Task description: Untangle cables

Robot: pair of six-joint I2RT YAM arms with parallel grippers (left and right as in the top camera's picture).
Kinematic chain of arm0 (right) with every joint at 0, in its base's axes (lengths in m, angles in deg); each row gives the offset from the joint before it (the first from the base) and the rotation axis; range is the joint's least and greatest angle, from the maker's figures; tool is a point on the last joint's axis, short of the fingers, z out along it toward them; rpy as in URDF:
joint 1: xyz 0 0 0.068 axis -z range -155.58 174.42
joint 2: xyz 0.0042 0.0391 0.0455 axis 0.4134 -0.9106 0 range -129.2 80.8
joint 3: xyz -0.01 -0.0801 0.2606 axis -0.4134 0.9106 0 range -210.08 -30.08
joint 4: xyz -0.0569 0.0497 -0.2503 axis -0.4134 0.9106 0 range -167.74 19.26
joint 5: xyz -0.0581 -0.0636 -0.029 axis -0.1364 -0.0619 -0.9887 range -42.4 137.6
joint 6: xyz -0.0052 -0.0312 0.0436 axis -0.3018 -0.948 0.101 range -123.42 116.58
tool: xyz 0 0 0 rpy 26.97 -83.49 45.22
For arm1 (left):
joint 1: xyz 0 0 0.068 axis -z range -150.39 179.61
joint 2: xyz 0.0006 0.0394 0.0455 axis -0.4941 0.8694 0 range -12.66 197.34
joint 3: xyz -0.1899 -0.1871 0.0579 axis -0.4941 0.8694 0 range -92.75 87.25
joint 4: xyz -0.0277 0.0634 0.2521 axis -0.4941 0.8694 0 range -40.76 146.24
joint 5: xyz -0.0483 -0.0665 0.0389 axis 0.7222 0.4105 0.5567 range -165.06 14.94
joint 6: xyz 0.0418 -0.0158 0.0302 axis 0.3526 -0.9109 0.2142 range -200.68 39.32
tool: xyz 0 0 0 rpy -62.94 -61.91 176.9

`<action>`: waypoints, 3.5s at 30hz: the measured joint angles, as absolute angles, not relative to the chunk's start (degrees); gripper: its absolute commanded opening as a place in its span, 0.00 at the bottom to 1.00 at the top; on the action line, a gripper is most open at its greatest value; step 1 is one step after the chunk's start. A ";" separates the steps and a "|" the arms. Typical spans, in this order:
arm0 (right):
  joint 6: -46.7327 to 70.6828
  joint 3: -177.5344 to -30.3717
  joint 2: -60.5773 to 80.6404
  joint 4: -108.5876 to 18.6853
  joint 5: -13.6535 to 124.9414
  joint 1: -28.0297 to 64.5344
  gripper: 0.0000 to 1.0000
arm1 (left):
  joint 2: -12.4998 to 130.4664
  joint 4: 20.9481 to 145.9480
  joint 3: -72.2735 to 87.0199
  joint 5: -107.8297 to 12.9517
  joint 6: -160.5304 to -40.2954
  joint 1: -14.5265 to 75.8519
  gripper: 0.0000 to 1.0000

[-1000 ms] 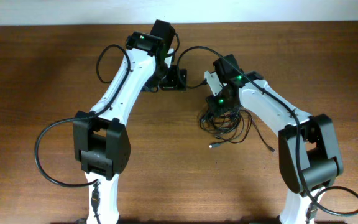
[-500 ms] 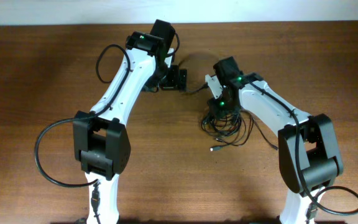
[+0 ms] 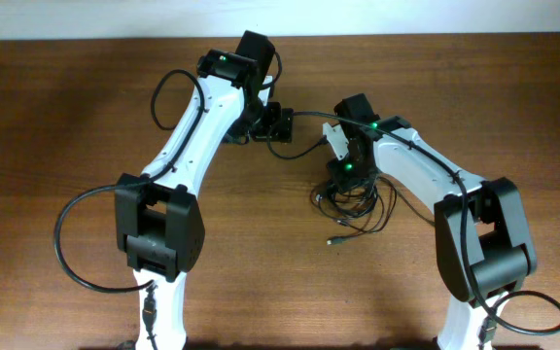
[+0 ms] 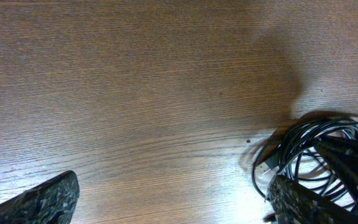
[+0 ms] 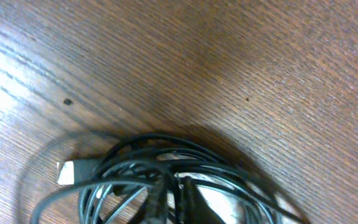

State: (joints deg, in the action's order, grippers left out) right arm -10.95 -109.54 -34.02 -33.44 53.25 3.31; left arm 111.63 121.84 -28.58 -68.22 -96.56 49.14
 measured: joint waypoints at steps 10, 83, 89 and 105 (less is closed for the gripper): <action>-10.84 -116.64 -17.96 -20.20 70.71 8.38 0.04 | 111.63 121.84 -28.58 -68.22 -96.56 49.14 0.99; 27.32 -93.21 -7.97 -15.76 46.65 7.05 0.46 | 119.87 117.51 -26.33 -84.46 -96.56 48.97 0.99; 20.00 -86.35 -7.90 -24.96 39.24 6.88 0.47 | 121.51 117.56 -26.09 -82.26 -96.56 48.60 0.99; 13.02 -71.42 -7.81 -46.27 42.32 7.03 0.04 | 121.51 117.53 -26.09 -81.23 -96.56 48.60 0.99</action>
